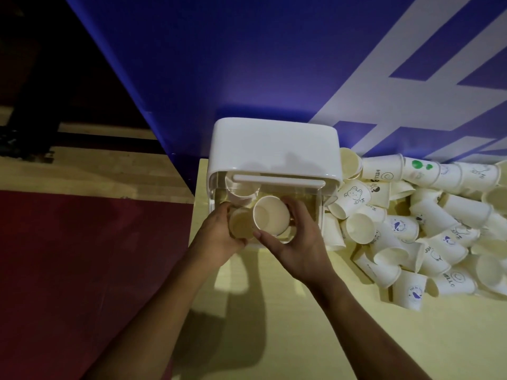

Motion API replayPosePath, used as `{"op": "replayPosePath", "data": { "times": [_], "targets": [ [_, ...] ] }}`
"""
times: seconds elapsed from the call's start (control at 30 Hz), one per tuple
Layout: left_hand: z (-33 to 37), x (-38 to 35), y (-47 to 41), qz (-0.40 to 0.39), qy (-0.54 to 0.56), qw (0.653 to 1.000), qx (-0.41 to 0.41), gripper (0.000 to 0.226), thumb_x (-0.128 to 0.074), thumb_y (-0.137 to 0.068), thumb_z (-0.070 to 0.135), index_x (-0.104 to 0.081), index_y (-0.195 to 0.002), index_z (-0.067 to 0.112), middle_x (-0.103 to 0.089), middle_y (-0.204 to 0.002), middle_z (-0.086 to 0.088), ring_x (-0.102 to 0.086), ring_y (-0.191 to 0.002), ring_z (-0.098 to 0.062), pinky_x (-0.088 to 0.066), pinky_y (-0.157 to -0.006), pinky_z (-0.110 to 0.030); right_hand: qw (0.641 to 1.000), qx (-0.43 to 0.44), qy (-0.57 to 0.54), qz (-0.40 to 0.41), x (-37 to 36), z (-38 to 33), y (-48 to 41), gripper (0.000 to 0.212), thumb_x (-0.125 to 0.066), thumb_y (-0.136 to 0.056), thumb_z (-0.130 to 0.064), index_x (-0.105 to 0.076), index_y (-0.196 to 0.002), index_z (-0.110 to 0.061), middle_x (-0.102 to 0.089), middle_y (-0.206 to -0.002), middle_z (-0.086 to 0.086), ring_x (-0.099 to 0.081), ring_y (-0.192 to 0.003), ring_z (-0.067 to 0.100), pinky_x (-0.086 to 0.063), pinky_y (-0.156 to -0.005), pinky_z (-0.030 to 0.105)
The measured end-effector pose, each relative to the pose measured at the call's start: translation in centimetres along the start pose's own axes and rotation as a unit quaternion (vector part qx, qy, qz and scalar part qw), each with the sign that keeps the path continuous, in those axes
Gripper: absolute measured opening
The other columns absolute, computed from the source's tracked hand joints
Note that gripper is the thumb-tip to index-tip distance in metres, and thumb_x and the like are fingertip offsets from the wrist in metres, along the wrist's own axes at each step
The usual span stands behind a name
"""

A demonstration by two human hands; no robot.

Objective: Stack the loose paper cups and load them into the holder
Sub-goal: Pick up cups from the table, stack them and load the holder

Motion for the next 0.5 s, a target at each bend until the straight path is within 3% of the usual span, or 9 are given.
{"op": "replayPosePath", "data": {
  "times": [0.07,0.13,0.2,0.3,0.37,0.43,0.5],
  "targets": [
    [-0.9,0.5,0.4,-0.001,0.066,0.998,0.023,0.077,-0.09,-0.073,0.026,-0.05,-0.139,0.029,-0.066,-0.116,0.015,-0.068,-0.106,-0.009,-0.059,-0.081,-0.034,1.0,0.007,-0.003,-0.011,-1.0,-0.4,-0.2,0.072,-0.087,-0.077,-0.048,-0.05,-0.135,-0.024,-0.061,-0.125,-0.015,-0.061,-0.113,0.008,-0.055,-0.091,0.034],
    [-1.5,0.9,0.7,0.021,0.123,0.991,0.052,0.059,-0.077,-0.087,0.016,-0.053,-0.141,0.024,-0.067,-0.126,0.008,-0.066,-0.115,-0.013,-0.058,-0.091,-0.037,0.999,0.014,0.007,-0.03,-2.3,-0.3,-0.4,0.073,-0.086,-0.078,-0.049,-0.051,-0.135,-0.022,-0.061,-0.125,-0.014,-0.06,-0.112,0.007,-0.055,-0.09,0.034],
    [-1.4,1.5,1.0,0.062,0.152,0.984,0.072,0.039,-0.06,-0.1,0.01,-0.06,-0.138,0.018,-0.067,-0.129,0.003,-0.064,-0.119,-0.013,-0.052,-0.096,-0.029,0.999,0.006,0.021,-0.046,-3.6,0.5,-0.6,0.072,-0.086,-0.077,-0.05,-0.052,-0.135,-0.022,-0.061,-0.125,-0.013,-0.061,-0.112,0.009,-0.054,-0.09,0.035],
    [-0.5,1.4,1.3,0.079,0.164,0.981,0.062,0.02,-0.052,-0.107,0.022,-0.071,-0.103,0.027,-0.071,-0.097,0.005,-0.068,-0.082,0.001,-0.048,-0.068,-0.012,0.997,-0.021,0.046,-0.061,-4.9,1.8,-0.7,0.078,-0.085,-0.073,-0.055,-0.053,-0.138,-0.025,-0.062,-0.132,-0.009,-0.059,-0.118,0.011,-0.051,-0.096,0.029],
    [-0.2,1.0,1.1,0.076,0.152,0.985,0.043,0.021,-0.051,-0.108,0.022,-0.071,-0.1,0.022,-0.072,-0.09,0.002,-0.067,-0.065,0.007,-0.044,-0.056,-0.006,0.995,-0.028,0.05,-0.075,-5.6,2.4,-0.7,0.087,-0.082,-0.07,-0.064,-0.053,-0.142,-0.026,-0.061,-0.136,-0.007,-0.058,-0.121,0.012,-0.046,-0.098,0.025],
    [-0.2,0.8,0.8,0.076,0.129,0.988,0.033,0.021,-0.053,-0.106,0.017,-0.072,-0.116,0.018,-0.074,-0.103,0.001,-0.069,-0.071,0.009,-0.045,-0.06,-0.004,0.993,-0.048,0.049,-0.099,-6.2,3.1,-0.6,0.091,-0.08,-0.072,-0.067,-0.049,-0.148,-0.029,-0.061,-0.14,-0.006,-0.058,-0.124,0.012,-0.047,-0.099,0.025],
    [-0.6,0.7,0.5,0.083,0.107,0.991,0.023,0.029,-0.057,-0.103,0.011,-0.071,-0.127,0.019,-0.074,-0.115,0.004,-0.072,-0.093,0.0,-0.049,-0.076,-0.009,0.99,-0.061,0.063,-0.111,-6.5,3.8,-0.6,0.09,-0.081,-0.076,-0.062,-0.043,-0.153,-0.034,-0.062,-0.141,-0.005,-0.06,-0.124,0.015,-0.052,-0.098,0.032]
  ]
}}
Point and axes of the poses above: each hand's wrist, its own y-axis away from the middle knuckle, its own x-axis out of the back of the hand, z = x × y, the point moved 6 cm from there along -y, towards the middle knuckle
